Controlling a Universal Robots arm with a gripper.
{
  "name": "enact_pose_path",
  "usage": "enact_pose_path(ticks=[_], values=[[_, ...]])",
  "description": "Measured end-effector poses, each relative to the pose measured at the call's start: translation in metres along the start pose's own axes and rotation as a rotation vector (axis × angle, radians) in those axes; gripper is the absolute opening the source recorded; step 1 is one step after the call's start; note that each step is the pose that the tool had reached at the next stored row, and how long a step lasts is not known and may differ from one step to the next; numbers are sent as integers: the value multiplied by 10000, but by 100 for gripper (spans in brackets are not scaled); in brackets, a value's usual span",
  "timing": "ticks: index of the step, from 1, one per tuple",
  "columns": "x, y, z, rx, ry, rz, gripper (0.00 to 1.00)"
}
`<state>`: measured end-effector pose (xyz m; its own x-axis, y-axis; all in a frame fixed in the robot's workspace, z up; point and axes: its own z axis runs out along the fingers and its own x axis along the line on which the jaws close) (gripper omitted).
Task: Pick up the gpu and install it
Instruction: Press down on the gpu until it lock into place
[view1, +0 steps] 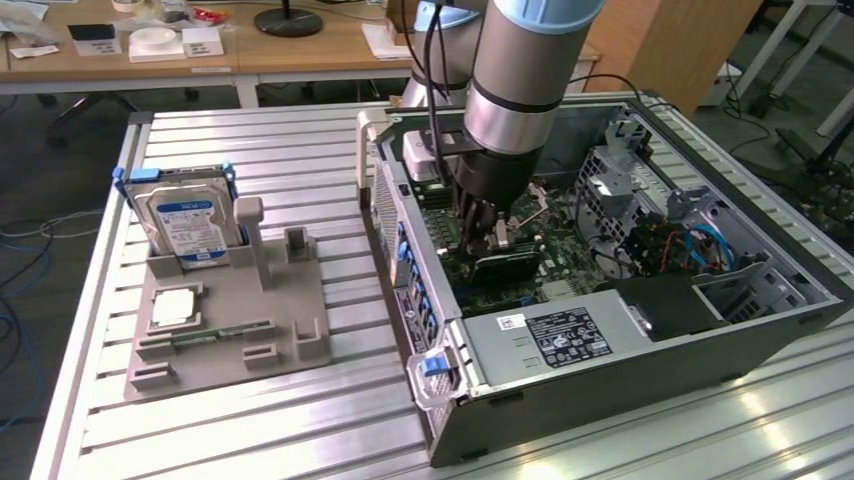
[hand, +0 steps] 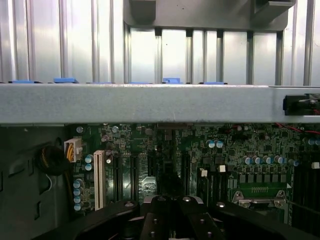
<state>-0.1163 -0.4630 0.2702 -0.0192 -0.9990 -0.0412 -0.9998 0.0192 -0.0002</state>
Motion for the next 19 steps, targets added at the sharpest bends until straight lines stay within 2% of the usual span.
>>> enact_pose_path(ticks=[19], values=[[-65, 1, 64, -35, 2, 2, 11]])
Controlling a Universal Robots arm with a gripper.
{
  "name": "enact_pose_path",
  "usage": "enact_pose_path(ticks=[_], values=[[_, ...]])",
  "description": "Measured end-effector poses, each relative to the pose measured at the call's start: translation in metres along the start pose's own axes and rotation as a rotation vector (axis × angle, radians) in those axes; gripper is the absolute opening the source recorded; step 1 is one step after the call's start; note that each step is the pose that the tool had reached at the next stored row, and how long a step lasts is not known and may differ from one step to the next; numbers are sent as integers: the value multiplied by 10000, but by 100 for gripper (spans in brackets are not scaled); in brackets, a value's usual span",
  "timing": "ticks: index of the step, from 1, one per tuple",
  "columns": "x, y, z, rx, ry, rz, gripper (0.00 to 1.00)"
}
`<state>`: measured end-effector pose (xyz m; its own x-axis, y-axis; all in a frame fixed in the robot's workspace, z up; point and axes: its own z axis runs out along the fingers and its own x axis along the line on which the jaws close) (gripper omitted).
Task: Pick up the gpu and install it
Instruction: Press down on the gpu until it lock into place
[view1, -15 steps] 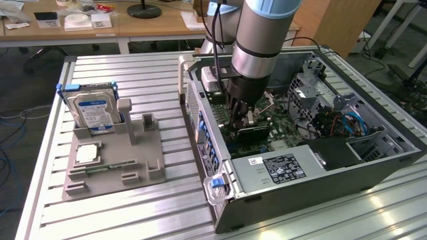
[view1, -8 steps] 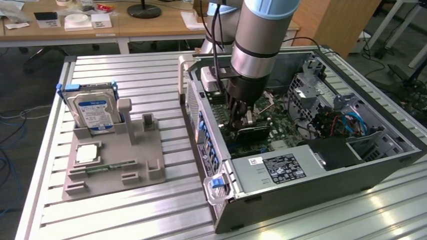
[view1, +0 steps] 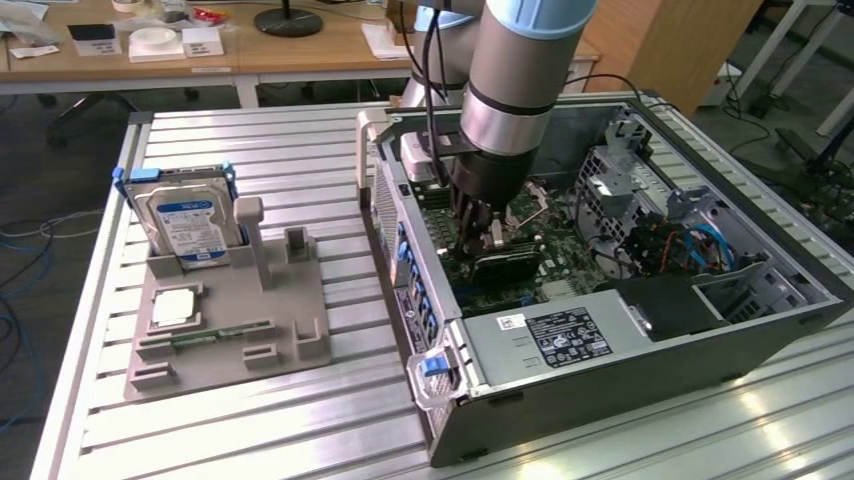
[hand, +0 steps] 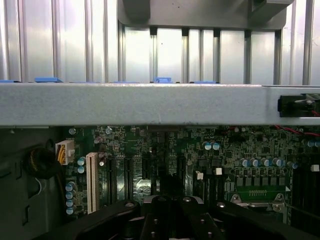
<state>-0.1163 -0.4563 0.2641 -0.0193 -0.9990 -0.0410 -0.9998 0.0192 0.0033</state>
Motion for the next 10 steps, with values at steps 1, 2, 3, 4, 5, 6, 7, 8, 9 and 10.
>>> enact_pose_path(ticks=[1, 2, 3, 4, 5, 6, 7, 8, 9, 10], values=[[0, 0, 2, 0, 1, 0, 11], [0, 0, 5, -1, 1, -1, 11], [-1, -1, 7, -2, 3, -1, 11], [-2, -1, 11, -2, 1, -2, 11], [-3, 0, 17, -3, -6, -2, 11], [-4, 1, 22, -4, -15, 0, 11], [-6, 1, 26, -2, -20, 1, 11], [-7, 0, 28, -1, -23, 1, 11], [-7, 0, 28, 0, -25, 0, 11], [-7, 0, 29, -1, -28, 0, 11]])
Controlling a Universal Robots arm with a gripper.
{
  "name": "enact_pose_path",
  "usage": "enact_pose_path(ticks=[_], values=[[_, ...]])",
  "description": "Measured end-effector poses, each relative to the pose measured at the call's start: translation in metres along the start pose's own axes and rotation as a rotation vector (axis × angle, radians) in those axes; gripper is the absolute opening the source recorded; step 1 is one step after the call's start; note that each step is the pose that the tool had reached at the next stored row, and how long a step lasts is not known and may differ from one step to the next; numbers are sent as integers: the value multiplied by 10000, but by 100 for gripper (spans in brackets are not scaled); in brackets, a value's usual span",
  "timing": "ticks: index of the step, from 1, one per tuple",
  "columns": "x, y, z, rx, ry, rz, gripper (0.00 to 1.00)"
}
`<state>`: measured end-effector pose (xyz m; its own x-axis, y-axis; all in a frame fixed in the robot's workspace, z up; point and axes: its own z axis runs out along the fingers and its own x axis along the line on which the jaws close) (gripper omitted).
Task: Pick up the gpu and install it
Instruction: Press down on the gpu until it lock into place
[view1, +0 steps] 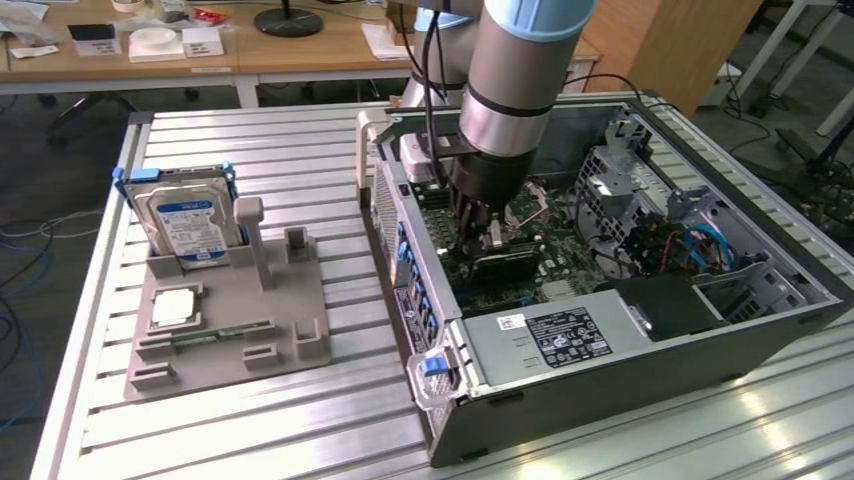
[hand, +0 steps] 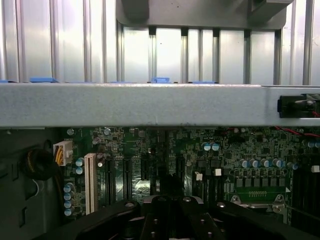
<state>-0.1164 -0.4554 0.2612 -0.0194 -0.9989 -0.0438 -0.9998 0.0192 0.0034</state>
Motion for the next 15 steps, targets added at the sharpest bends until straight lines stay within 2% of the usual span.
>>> enact_pose_path(ticks=[4, 6, 10, 15], values=[[2, 1, 5, -4, -23, 0, 11], [-3, -2, -24, 13, -138, -3, 11], [-7, 0, -155, -1, -175, 0, 11], [-7, -19, -163, -4, -175, -3, 11]])
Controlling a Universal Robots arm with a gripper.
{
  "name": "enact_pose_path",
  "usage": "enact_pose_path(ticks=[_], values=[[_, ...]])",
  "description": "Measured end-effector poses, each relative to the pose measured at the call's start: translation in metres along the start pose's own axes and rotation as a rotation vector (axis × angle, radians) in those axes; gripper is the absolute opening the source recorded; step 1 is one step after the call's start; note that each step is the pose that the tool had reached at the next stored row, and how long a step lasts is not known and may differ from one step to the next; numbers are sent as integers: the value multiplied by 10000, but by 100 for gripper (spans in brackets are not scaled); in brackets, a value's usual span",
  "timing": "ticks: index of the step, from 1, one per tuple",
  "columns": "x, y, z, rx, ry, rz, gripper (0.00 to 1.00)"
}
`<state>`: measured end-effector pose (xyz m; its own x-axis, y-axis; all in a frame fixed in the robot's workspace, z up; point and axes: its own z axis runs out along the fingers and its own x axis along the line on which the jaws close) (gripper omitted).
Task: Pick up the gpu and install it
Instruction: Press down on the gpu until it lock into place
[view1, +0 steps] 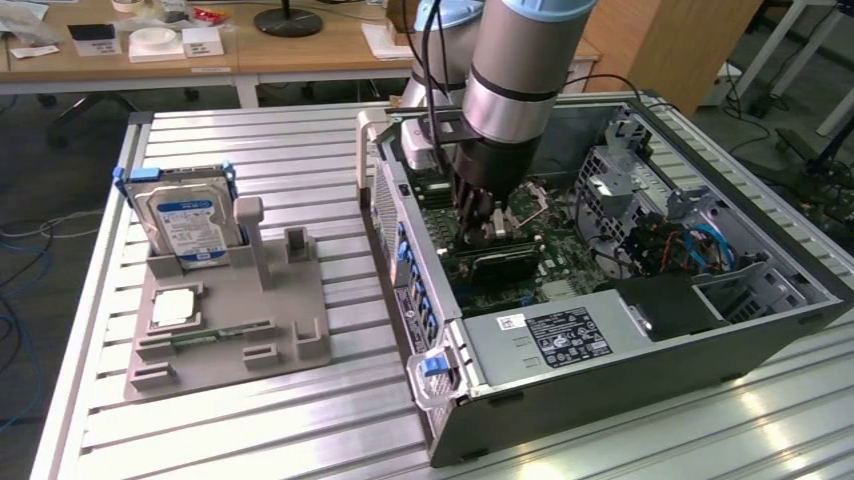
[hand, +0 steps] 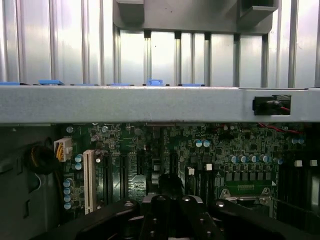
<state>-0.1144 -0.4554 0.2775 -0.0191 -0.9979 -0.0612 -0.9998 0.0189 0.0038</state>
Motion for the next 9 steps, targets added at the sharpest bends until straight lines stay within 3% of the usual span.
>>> enact_pose_path(ticks=[9], values=[[-7, -390, 13, 2, -8, 0, 11]])
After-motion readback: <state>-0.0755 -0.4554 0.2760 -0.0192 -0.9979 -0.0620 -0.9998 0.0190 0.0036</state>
